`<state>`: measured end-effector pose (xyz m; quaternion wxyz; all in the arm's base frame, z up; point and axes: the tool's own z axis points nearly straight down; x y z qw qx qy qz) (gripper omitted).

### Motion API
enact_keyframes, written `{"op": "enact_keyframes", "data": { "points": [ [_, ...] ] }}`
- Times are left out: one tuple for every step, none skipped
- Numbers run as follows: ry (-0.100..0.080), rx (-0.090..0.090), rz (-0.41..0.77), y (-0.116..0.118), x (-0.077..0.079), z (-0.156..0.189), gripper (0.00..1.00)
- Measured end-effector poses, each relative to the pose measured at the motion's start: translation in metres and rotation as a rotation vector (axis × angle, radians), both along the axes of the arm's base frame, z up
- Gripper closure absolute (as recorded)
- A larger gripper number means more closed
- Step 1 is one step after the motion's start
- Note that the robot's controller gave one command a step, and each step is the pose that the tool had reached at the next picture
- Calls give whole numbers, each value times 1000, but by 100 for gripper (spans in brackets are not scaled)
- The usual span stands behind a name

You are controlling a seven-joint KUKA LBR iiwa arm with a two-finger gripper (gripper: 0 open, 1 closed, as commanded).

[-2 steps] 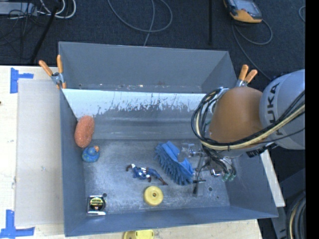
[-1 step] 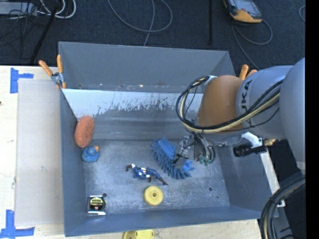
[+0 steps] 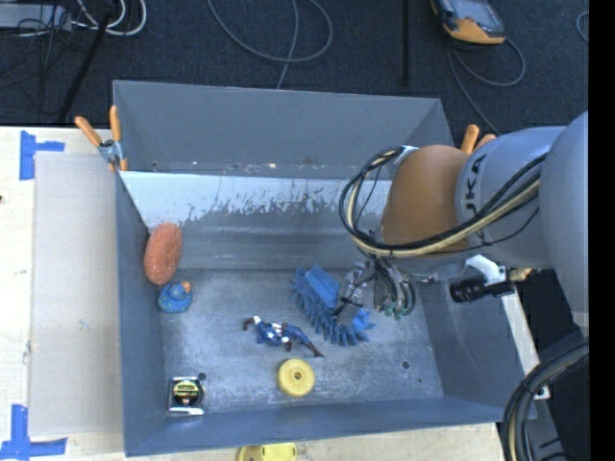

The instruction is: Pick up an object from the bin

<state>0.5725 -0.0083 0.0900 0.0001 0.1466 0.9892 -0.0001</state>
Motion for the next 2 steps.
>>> {"op": "enact_keyframes", "data": {
  "points": [
    [2,0,-11,13,14,35,100],
    [4,0,-23,18,-1,82,100]
  ]
}}
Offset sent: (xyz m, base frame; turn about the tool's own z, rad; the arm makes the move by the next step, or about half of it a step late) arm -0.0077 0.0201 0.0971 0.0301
